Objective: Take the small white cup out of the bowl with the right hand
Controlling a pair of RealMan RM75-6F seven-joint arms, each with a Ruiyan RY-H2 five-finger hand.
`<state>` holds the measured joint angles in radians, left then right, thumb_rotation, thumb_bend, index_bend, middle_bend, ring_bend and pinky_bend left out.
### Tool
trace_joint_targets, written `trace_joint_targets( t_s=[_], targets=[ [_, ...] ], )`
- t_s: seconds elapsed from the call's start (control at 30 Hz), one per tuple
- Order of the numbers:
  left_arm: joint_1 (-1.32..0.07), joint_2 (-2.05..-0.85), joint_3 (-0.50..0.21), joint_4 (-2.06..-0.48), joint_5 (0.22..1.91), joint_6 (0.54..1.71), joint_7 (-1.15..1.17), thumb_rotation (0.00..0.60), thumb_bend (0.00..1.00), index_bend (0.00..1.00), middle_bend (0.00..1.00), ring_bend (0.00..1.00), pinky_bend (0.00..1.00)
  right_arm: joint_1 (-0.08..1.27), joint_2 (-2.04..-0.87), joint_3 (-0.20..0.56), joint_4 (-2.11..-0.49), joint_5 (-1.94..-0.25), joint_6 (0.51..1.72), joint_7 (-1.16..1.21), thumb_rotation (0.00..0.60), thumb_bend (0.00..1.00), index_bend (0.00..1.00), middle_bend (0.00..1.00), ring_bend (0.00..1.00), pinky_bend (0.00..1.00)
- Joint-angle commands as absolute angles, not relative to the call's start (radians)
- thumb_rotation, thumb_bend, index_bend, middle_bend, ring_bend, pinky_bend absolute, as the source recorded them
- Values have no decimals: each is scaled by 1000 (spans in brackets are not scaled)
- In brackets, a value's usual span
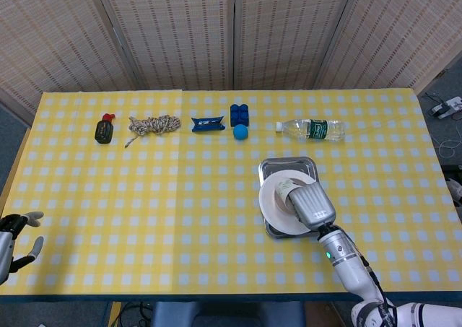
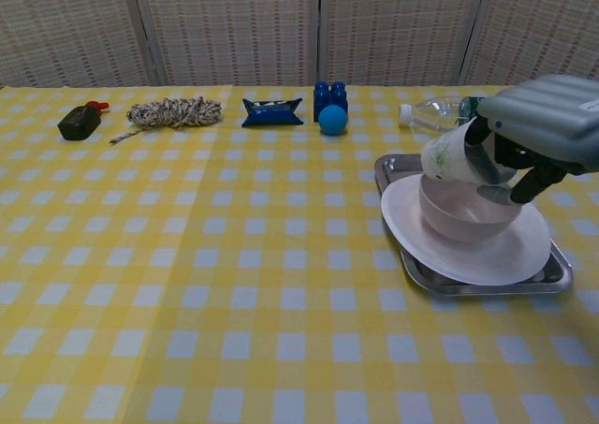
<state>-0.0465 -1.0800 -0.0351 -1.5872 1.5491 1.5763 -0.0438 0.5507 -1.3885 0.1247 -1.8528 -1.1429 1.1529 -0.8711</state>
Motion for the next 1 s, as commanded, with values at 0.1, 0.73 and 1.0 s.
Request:
trace_joint_targets(
  t_s=[0.1,0.73,1.0],
  targets=[
    [-43,-1075,-42,-1587,1536,1580,-52,600,397,382,445,323,507,598,-1386,125,-1956,-1171,1134,-906,600,320,677,1000,1000,1000],
    [-23,-1045,-64,-1581,1490,1589,-121,600,397,383,445,323,507,785,-1463,149,-1899,-940,910,-792,600,305,671,1000,1000,1000],
    [-21,-1043,-66,-1583,1490,1589,-122,600,397,383,445,323,507,836,-1476,137,-1883,-874,929,-801,600,258,491,1000,1000,1000]
  ],
)
